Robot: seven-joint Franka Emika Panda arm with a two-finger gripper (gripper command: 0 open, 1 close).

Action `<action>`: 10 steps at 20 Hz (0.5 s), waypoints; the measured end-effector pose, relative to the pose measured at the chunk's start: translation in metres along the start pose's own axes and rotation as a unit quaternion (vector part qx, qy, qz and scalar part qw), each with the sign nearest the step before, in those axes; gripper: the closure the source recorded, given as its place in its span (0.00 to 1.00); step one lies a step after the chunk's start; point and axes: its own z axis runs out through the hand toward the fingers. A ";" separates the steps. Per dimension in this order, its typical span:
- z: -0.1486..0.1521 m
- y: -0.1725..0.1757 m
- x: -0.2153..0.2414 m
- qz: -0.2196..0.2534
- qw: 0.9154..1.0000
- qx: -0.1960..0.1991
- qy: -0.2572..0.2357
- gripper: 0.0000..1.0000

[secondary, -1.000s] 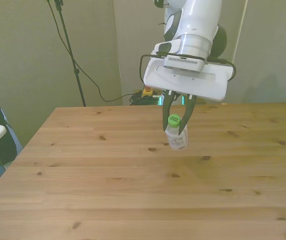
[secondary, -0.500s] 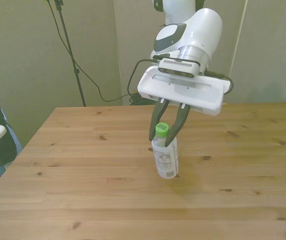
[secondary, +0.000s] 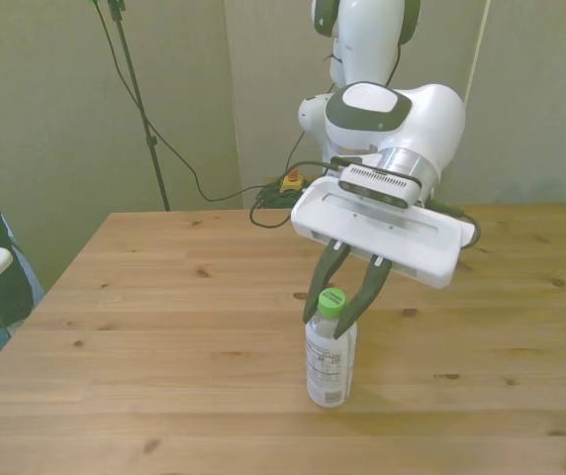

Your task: Stand the water bottle

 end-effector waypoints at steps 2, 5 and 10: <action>0.002 0.001 -0.004 -0.001 1.000 0.002 0.005 0.00; 0.002 0.001 -0.006 -0.001 1.000 0.002 0.004 0.00; 0.000 0.002 -0.005 0.000 1.000 0.001 0.004 0.00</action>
